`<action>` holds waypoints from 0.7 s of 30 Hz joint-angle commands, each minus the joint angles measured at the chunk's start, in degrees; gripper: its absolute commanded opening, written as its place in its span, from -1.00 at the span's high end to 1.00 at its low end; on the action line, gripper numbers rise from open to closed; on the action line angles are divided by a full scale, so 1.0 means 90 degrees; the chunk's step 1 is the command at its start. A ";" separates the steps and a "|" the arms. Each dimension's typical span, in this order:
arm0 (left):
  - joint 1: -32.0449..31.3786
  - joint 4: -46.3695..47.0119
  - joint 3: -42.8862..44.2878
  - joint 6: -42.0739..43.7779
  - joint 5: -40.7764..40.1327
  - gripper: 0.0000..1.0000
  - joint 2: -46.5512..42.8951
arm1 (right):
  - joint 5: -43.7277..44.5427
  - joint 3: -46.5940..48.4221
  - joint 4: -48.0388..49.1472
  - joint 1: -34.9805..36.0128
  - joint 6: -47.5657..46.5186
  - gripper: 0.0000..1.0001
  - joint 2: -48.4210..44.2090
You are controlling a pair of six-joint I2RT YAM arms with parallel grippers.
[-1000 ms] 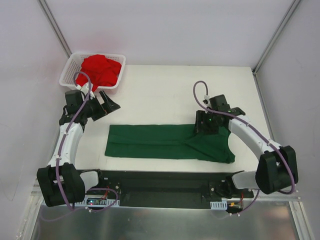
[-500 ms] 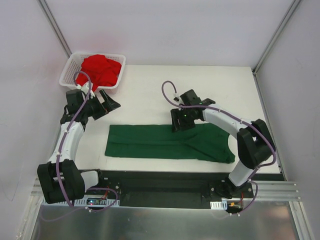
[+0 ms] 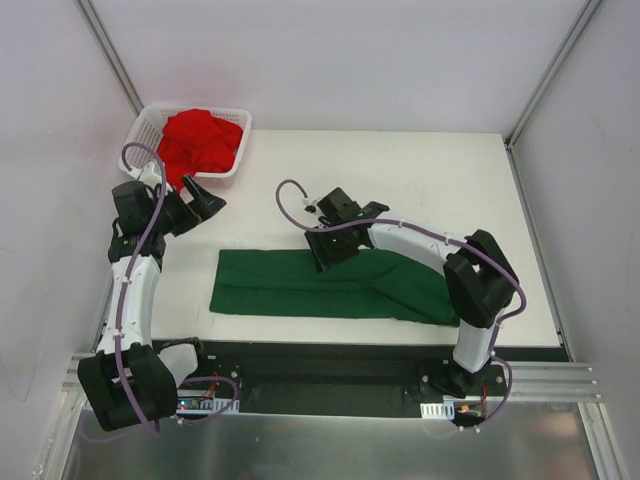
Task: Fold and stack the t-shirts
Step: Fold the other side of the tshirt into a rectangle
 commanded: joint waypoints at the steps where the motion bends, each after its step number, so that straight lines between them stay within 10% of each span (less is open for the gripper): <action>1: 0.0255 0.0153 0.0095 -0.0070 0.0270 -0.98 -0.0195 | 0.0893 0.0580 -0.0070 0.0479 -0.0531 -0.20 0.0248; 21: 0.1115 0.0446 -0.0080 -0.0354 0.0955 -0.99 -0.0419 | 0.2349 0.1479 0.0506 0.1661 -0.1499 -0.22 0.1410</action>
